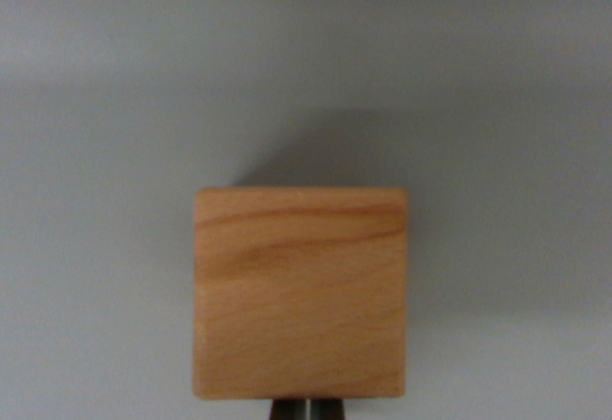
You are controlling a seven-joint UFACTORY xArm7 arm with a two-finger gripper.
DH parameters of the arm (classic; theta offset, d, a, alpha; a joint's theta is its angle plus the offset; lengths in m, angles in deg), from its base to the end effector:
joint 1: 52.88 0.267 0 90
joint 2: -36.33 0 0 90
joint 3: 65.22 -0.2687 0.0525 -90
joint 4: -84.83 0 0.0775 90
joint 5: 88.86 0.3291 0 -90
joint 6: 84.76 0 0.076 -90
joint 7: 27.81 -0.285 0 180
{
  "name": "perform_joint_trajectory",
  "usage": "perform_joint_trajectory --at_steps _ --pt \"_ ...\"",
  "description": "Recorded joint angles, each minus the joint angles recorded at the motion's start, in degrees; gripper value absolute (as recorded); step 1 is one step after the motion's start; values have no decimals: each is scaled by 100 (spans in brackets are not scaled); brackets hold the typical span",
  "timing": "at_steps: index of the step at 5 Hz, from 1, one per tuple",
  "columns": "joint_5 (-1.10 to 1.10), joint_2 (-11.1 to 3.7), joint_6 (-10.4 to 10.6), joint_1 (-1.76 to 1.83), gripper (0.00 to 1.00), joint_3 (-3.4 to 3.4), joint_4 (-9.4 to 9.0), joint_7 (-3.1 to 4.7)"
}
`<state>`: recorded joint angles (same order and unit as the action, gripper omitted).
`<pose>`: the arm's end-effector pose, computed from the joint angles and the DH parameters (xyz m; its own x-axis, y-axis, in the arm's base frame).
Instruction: Push wooden cube
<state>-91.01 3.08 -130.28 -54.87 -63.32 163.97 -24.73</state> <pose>0.5577 -0.0453 0.0054 0.9998 0.0176 0.0034 0.0175 -0.9988 0.0454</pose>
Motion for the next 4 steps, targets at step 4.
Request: perform_joint_trajectory --at_steps 4 --pt "14 -251 -153 1 100 -9 404 1"
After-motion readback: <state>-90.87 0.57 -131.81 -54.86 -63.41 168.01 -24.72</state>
